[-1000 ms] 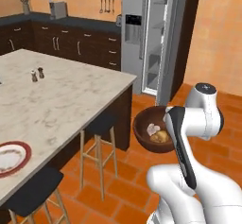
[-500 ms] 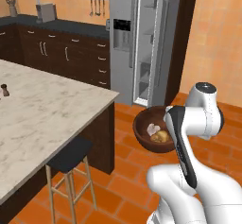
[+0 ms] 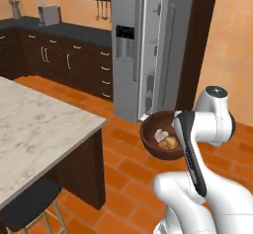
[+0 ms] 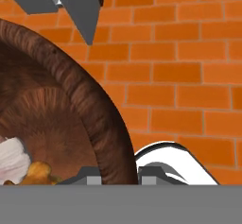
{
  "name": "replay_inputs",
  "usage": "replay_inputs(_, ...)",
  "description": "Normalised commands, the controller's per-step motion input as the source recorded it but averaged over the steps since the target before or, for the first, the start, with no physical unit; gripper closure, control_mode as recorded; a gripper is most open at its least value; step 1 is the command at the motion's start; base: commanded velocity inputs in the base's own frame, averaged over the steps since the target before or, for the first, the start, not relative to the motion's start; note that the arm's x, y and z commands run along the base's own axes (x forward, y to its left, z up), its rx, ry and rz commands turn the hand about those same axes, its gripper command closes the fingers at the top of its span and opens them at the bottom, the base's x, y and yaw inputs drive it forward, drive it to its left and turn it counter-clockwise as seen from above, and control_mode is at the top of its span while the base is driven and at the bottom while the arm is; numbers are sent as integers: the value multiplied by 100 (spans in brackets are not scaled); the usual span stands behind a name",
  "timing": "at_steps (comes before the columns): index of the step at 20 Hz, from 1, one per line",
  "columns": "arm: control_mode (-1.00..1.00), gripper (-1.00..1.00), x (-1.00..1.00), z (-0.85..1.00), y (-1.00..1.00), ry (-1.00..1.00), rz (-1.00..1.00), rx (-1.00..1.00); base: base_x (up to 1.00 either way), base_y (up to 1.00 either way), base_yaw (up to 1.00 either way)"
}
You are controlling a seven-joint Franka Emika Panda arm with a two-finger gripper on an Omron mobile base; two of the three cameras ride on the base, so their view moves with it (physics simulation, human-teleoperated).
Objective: Pick the chicken drumstick and garlic from their plates and place them in the bowl. Then put the bowl in the fridge.
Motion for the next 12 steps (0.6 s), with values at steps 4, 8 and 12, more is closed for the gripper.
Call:
replay_inputs(4,100,100,0,0,0,0,0,0,100,-61,40)
replay_inputs(8,100,100,0,0,0,0,0,0,100,-51,51)
replay_inputs(12,100,100,0,0,0,0,0,0,100,-46,58)
